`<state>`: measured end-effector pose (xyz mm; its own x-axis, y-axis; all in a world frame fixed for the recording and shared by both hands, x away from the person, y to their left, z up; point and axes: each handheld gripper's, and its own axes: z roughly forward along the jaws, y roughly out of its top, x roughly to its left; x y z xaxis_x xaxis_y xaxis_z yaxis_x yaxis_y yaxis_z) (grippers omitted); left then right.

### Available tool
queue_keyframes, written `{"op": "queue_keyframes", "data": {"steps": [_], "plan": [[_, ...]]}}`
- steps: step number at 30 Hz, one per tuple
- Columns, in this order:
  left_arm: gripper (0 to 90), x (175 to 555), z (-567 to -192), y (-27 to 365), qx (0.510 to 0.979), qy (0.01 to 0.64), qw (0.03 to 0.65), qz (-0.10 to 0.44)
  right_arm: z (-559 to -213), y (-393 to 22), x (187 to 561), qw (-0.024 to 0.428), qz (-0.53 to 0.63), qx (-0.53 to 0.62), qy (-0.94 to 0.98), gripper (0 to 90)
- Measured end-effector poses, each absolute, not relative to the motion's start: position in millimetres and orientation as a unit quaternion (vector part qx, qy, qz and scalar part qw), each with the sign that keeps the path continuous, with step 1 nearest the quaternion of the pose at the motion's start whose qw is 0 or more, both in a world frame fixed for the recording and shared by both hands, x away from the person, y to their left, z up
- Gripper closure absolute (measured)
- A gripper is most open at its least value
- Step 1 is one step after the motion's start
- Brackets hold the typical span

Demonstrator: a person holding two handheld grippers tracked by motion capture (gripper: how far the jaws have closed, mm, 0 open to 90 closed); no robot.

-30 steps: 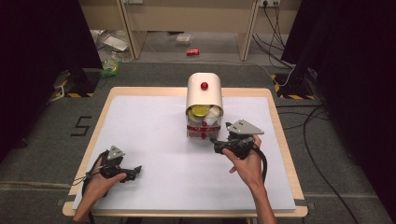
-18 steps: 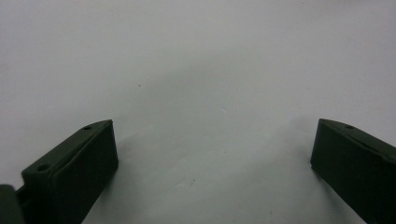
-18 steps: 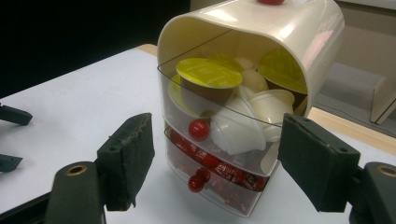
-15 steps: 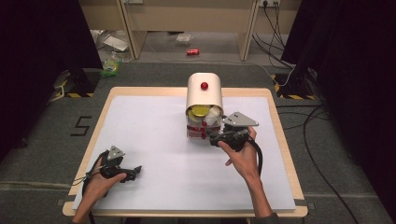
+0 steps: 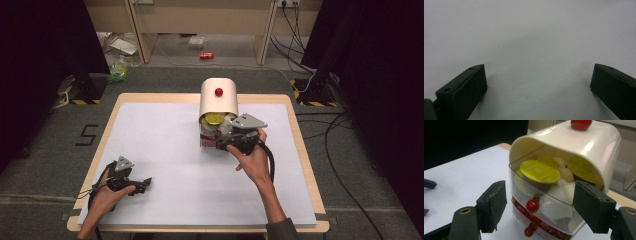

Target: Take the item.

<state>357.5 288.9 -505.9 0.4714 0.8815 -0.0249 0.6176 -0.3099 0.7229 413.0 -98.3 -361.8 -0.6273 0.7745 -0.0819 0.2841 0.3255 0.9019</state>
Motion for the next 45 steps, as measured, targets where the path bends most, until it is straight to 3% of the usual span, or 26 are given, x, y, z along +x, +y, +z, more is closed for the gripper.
{"op": "queue_keyframes", "data": {"steps": [26,45], "plan": [[0.0,357.4,-505.9,288.8,0.786,0.477,0.343,0.193,-364.9,-92.2,422.8,0.241,0.439,0.327,0.801,25.3],[0.0,357.4,-505.9,288.9,0.786,0.477,0.343,0.193,-359.4,-97.0,412.0,0.232,0.421,0.304,0.823,31.7]]}}
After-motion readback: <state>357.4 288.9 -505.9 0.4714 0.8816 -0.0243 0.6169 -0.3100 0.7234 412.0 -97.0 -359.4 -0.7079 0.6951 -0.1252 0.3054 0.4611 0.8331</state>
